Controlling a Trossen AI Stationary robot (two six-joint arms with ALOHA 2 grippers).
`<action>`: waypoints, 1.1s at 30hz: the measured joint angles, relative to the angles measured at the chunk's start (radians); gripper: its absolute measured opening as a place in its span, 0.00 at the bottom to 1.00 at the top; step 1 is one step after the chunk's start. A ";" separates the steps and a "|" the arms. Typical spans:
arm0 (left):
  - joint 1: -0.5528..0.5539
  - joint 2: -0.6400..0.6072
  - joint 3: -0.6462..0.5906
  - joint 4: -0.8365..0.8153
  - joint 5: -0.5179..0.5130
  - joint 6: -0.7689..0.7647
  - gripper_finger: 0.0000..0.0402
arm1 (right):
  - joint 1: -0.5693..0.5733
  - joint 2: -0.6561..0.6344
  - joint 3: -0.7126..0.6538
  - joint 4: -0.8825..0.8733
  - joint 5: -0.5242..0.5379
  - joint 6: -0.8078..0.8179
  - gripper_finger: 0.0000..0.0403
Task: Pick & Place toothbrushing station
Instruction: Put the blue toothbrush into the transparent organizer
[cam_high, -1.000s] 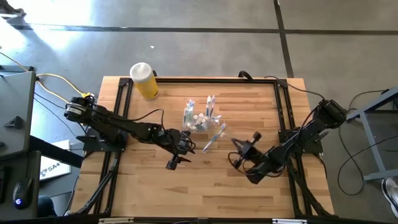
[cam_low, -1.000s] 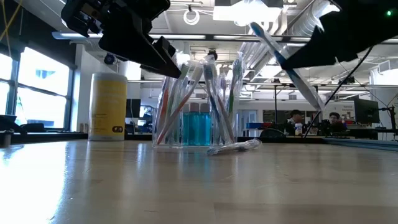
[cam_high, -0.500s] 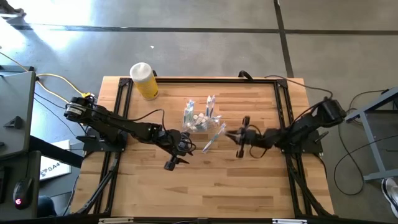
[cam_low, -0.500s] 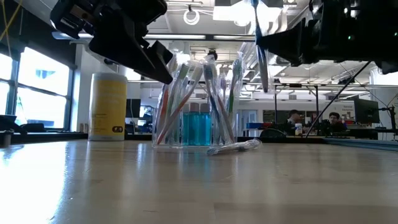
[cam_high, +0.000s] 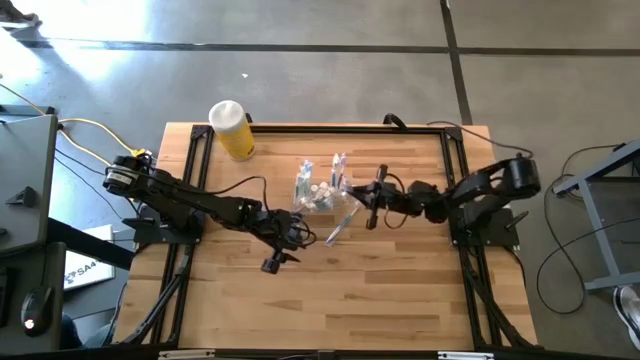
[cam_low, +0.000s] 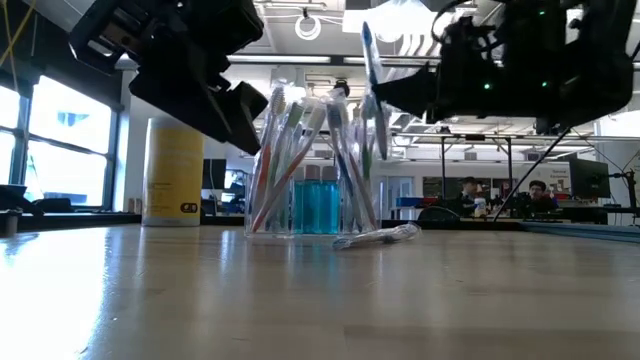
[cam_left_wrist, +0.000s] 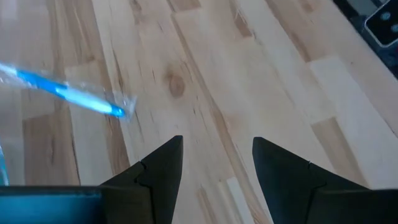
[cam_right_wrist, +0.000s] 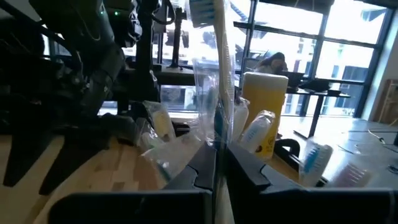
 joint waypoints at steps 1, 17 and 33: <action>0.000 0.000 0.000 -0.009 0.000 -0.002 0.47 | -0.012 0.020 0.013 0.004 -0.018 0.003 0.02; 0.000 0.000 0.000 -0.095 -0.008 -0.025 0.47 | -0.112 0.285 0.170 0.006 -0.016 0.061 0.02; 0.000 0.000 0.000 -0.079 0.000 -0.032 0.47 | -0.057 0.287 0.127 -0.143 0.093 0.081 0.08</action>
